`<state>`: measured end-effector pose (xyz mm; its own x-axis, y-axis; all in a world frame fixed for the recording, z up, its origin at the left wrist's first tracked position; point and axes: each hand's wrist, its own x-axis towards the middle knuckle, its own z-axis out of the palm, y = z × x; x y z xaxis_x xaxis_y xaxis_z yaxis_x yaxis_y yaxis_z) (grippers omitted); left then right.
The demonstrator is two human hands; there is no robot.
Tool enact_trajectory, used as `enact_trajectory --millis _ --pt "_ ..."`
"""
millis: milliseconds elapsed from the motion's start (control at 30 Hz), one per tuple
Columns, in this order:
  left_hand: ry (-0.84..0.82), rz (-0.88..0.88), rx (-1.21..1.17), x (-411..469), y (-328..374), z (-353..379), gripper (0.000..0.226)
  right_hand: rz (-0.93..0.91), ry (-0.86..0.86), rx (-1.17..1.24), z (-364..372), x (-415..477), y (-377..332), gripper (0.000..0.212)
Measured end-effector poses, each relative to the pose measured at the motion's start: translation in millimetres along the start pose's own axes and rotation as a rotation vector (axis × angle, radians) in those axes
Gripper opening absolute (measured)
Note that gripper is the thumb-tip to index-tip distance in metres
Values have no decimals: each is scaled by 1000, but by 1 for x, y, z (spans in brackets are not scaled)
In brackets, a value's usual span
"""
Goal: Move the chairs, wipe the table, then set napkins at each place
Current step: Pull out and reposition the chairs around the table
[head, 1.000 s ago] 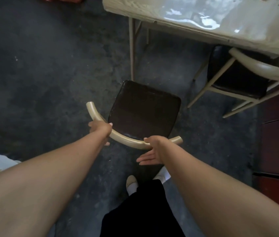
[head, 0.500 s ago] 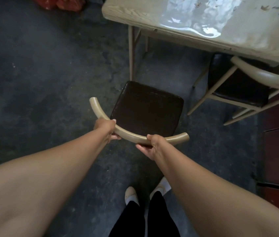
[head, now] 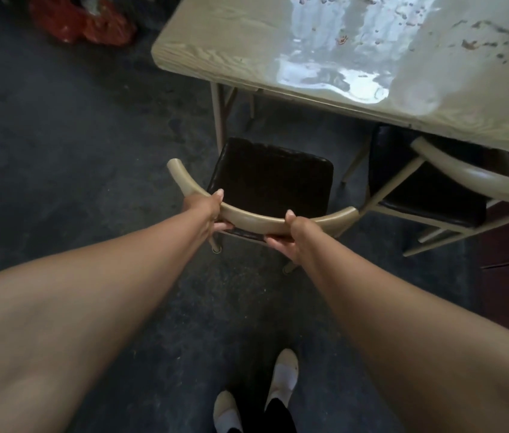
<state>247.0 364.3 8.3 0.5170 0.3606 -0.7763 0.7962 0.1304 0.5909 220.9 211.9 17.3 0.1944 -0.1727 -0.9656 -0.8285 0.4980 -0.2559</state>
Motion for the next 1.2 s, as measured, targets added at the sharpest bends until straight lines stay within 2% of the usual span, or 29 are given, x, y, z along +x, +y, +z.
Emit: enact_trajectory --millis 167,400,567,700,833,1033,1200 --pt "-36 6 -79 20 38 36 56 -13 8 15 11 12 -63 51" --pt "14 20 -128 66 96 68 55 40 -60 92 39 20 -127 49" --pt "20 24 -133 92 133 89 53 0 -104 95 60 28 -162 53" --pt "-28 48 -148 100 160 107 51 -101 -128 95 76 36 -186 54" --pt "-23 13 -160 105 179 113 53 -66 -55 122 90 43 -200 52" --pt "-40 -66 -222 101 188 111 55 -107 -25 131 101 50 -197 49" --pt "-60 -32 -141 107 183 110 53 -143 -14 135 104 49 -199 45"
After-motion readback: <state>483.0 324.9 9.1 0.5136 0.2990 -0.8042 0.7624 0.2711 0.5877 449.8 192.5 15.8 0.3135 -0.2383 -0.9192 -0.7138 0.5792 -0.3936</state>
